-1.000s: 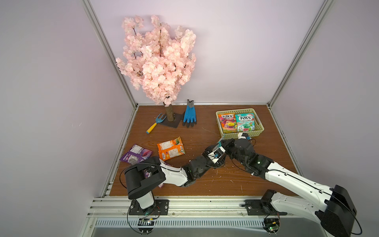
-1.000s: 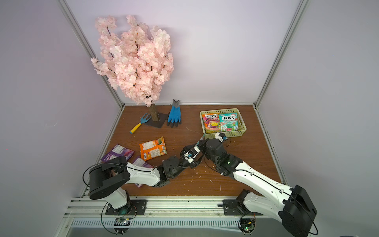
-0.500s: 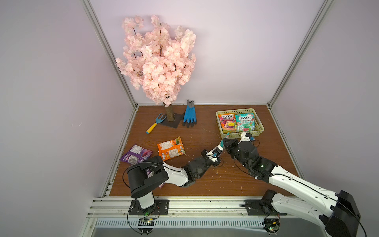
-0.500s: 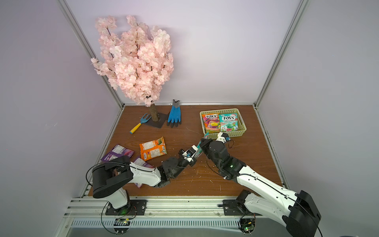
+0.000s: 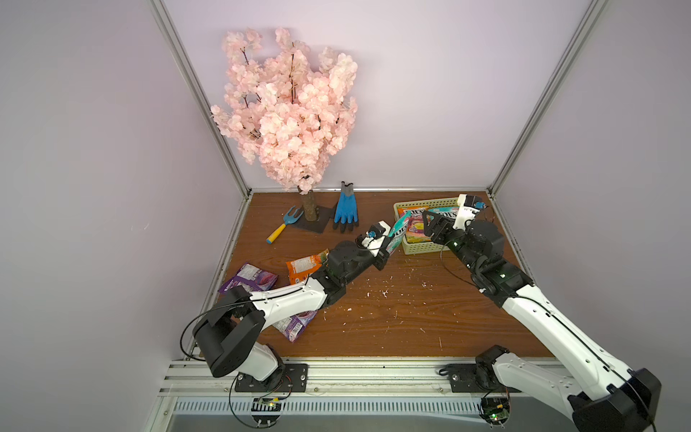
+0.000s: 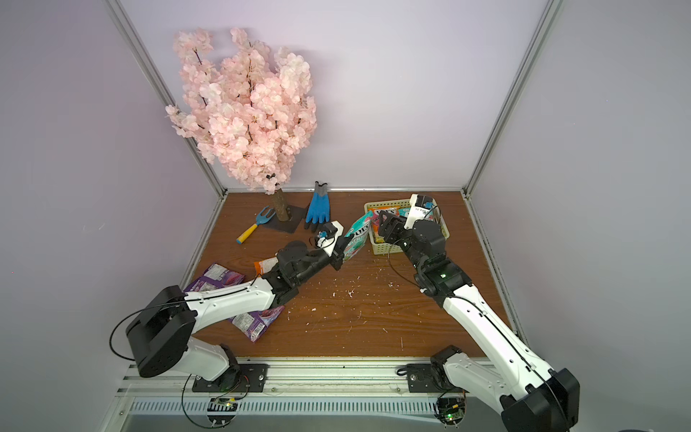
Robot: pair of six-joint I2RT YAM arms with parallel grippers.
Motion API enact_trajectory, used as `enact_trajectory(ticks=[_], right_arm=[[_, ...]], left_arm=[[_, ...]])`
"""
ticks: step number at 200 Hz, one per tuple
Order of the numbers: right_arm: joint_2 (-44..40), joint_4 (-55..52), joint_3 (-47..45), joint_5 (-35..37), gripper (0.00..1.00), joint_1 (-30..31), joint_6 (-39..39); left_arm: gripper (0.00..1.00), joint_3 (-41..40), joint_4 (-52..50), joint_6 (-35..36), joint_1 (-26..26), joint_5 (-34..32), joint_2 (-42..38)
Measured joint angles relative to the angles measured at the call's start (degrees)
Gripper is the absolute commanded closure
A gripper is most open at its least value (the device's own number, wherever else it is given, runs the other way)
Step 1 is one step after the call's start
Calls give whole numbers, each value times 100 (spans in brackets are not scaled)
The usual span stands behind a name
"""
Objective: Put the candies in the basket
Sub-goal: Pick up the candy at the center of the board, then place the candy in the basket.
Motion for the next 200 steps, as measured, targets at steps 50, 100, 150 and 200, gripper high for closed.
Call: enact_trajectory(ticks=[50, 100, 150, 200], right_arm=[[-570, -592, -269, 734, 1, -39, -691], [-973, -662, -560, 1176, 1, -83, -874], [-809, -651, -664, 1062, 1, -92, -874], [-717, -632, -682, 968, 1, -96, -870]], left_arm=[[100, 1847, -247, -2109, 879, 1285, 1335], [100, 3139, -431, -3587, 1178, 1930, 3032], [100, 4138, -13, -4972, 1178, 2396, 3993], [100, 4181, 315, -5727, 1034, 2579, 4153]])
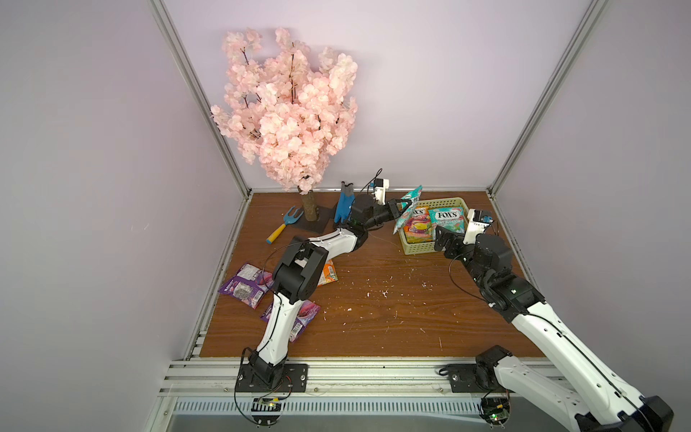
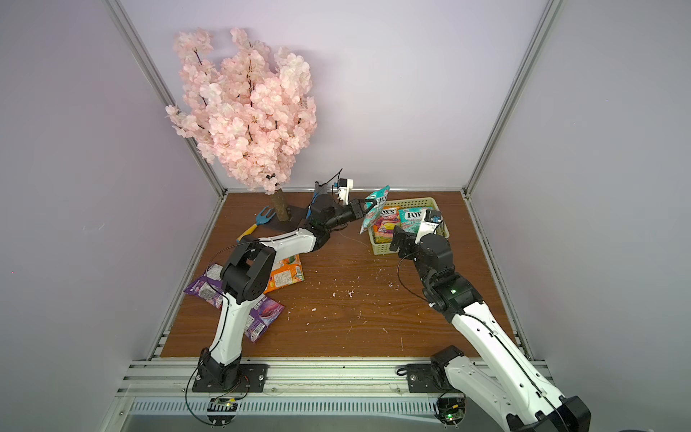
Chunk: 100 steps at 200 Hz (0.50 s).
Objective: Put the candies in the basket
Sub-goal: Place the candy in the basket.
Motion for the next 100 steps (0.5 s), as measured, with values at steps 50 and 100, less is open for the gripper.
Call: enact_trajectory(ticks=[50, 100], right_arm=[[-90, 55, -149, 24, 1, 0, 2], [-98, 50, -166, 26, 1, 0, 0]], left_arm=[[100, 435, 173, -372, -297, 22, 267], [99, 1023, -1084, 396, -315, -509, 807]])
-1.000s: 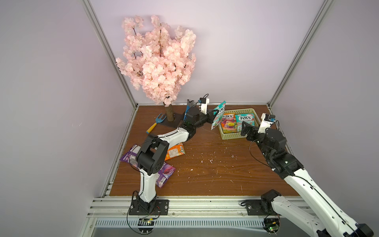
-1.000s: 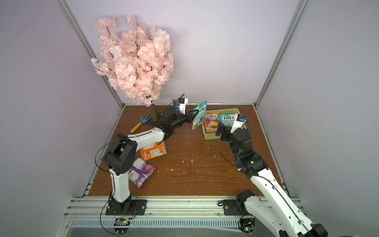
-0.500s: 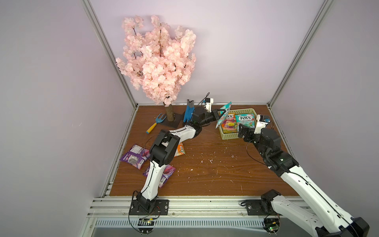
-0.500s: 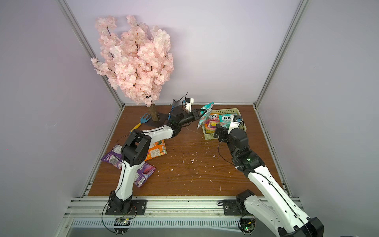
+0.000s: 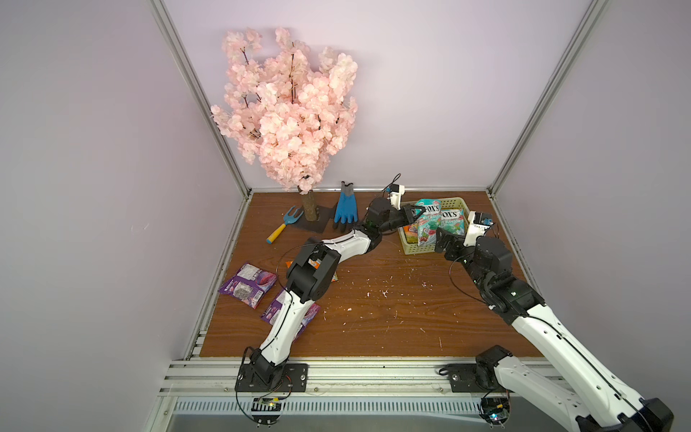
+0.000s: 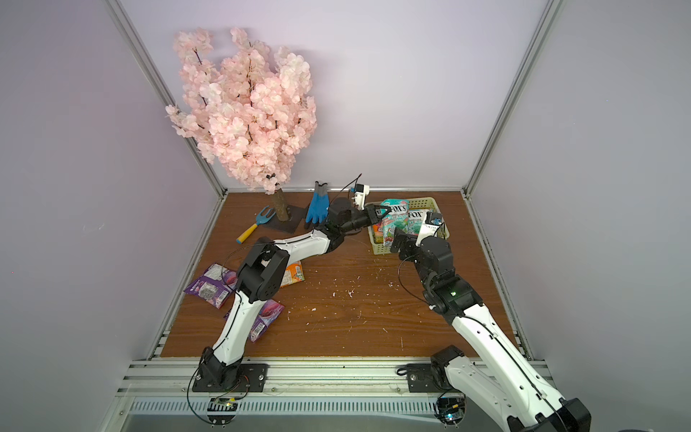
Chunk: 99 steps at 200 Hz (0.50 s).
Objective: Put the candies in the basket
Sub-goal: Place the candy in the basket.
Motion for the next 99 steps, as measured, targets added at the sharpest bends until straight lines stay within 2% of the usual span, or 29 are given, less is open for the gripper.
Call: enact_trajectory(ticks=[21, 60, 71, 87, 99], right_arm=[[-2, -2, 2, 0, 1, 0, -4], [0, -13, 7, -7, 2, 0, -2], [0, -15, 9, -13, 2, 0, 0], [0, -20, 11, -26, 2, 0, 9], [0, -24, 13, -28, 2, 0, 26]], left_arm=[[93, 240, -693, 442, 101, -273, 267], [91, 680, -1556, 1198, 229, -592, 516], [87, 876, -1740, 1423, 229, -682, 516], [72, 1196, -1965, 1731, 229, -761, 535], [52, 1333, -2020, 1899, 229, -796, 535]])
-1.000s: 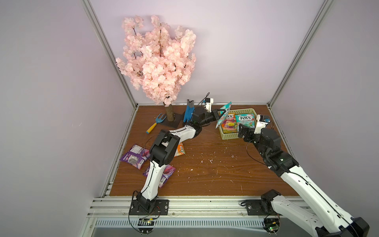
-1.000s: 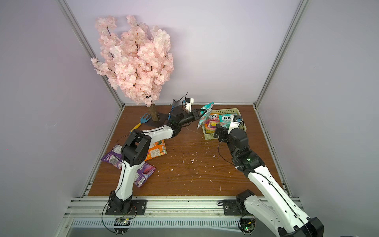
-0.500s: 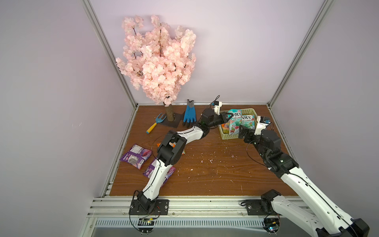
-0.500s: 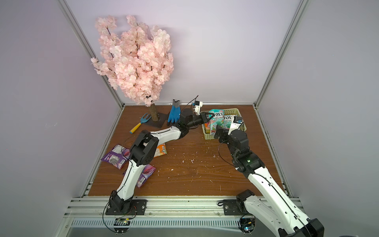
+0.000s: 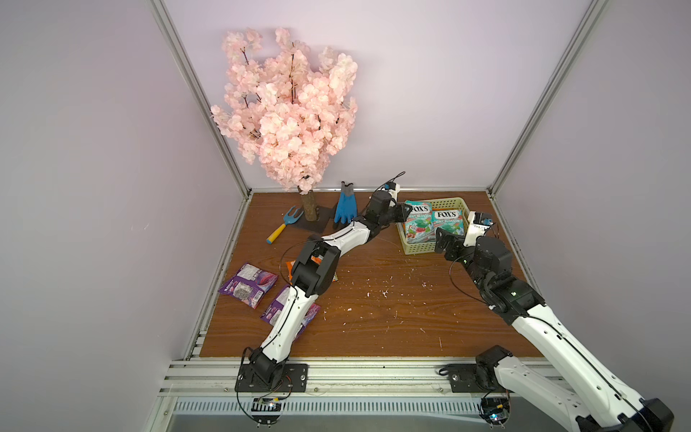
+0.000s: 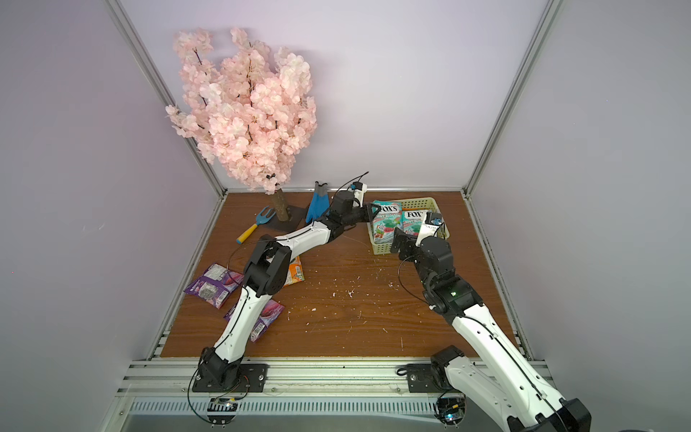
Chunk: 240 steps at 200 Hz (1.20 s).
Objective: Put the candies in the basket
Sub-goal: Place the candy in the basket, then pick up the candy at the center of the board.
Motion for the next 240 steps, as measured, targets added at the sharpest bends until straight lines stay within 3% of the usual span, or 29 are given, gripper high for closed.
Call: enact_trajectory(ticks=[12, 53, 71, 126, 163, 189, 202, 240], right_arm=[[0, -11, 2, 0, 2, 0, 4], [0, -52, 55, -26, 2, 0, 20], [7, -31, 52, -153, 4, -2, 20], [428, 337, -192, -883, 16, 0, 494], [1438, 411, -114, -1370, 20, 315, 745], [1982, 452, 92, -1537, 20, 752, 756], [2046, 551, 98, -1572, 20, 903, 756], [2031, 684, 98, -1530, 18, 962, 754]], left_arm=[[42, 68, -46, 127, 0, -37, 0], [38, 74, -417, 466, 76, -70, -17], [36, -304, -737, 664, 155, -240, -361], [40, -2695, -1687, 929, 503, -1504, -3672], [47, -4022, -2472, 931, 1290, -1777, -5344], [53, -4603, -3464, 1095, 1700, -2496, -5521], [58, -4828, -3853, 1172, 1703, -2739, -5515], [59, -5010, -4531, 1178, 1580, -3191, -5174]])
